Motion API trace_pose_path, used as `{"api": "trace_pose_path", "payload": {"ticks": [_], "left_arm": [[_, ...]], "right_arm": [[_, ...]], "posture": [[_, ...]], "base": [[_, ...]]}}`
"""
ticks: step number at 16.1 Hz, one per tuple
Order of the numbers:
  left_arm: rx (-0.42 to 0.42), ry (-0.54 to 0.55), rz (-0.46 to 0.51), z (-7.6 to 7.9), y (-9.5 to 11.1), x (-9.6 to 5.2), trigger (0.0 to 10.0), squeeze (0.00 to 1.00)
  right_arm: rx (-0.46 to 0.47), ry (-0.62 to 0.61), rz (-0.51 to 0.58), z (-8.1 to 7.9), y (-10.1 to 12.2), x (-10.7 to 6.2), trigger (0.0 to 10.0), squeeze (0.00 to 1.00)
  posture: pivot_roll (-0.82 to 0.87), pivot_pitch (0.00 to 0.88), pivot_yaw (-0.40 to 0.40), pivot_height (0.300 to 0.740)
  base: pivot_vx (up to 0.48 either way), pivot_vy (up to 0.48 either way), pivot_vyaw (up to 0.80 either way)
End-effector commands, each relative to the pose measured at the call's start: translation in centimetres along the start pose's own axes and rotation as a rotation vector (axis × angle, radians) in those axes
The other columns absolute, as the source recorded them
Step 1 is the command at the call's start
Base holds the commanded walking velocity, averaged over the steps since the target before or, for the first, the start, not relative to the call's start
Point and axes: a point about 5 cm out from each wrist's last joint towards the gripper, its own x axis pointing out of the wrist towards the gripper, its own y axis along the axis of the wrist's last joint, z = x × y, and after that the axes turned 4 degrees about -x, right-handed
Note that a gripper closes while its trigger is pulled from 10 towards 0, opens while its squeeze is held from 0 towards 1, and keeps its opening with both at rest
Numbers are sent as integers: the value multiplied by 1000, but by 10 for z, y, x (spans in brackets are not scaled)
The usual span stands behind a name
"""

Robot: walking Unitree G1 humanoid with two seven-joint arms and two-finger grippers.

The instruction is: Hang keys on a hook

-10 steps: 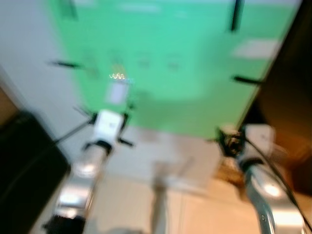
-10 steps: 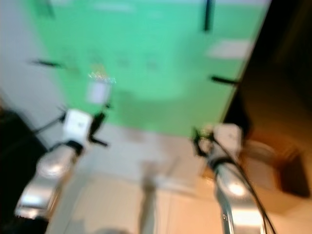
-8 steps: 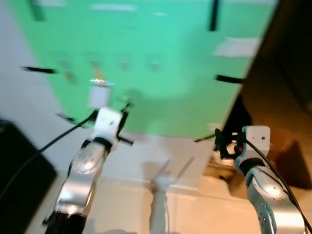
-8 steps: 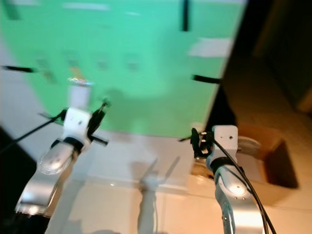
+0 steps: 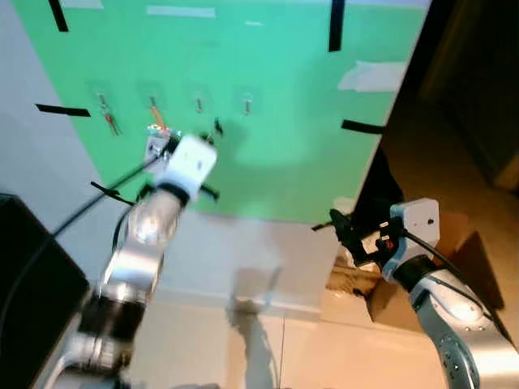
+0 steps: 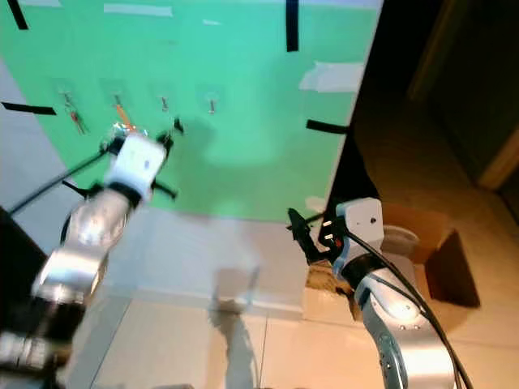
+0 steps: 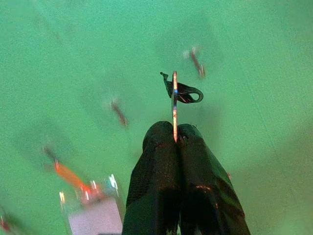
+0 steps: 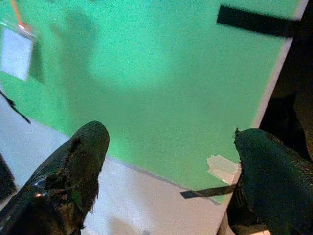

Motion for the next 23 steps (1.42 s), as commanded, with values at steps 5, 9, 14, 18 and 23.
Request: {"api": "trace_pose_path", "payload": {"ticks": [5, 9, 14, 18, 23], "left_arm": [[-8, -4, 17, -12, 4, 24, 10000, 0], [-33, -83, 49, 3, 8, 38, 10000, 0], [-177, -47, 13, 1, 2, 49, 10000, 0], [-216, -56, -24, 3, -6, 54, 10000, 0], [-233, -59, -46, 8, -13, 53, 10000, 0]], "right_arm": [[-80, 80, 36, -6, 19, 7, 10000, 0], [-90, 58, 32, -5, 21, 11, 10000, 0], [-115, 96, 21, -10, 21, 9, 10000, 0], [-129, 104, 17, -9, 24, 8, 10000, 0], [-138, 107, 13, -8, 25, 7, 10000, 0]], "posture": [[-78, 0, 45, 740], [-86, 0, 52, 740], [-103, 0, 59, 740], [-112, 0, 51, 740], [-114, 0, 50, 740]], "base": [[0, 0, 0], [0, 0, 0], [0, 0, 0], [0, 0, 0], [0, 0, 0]]}}
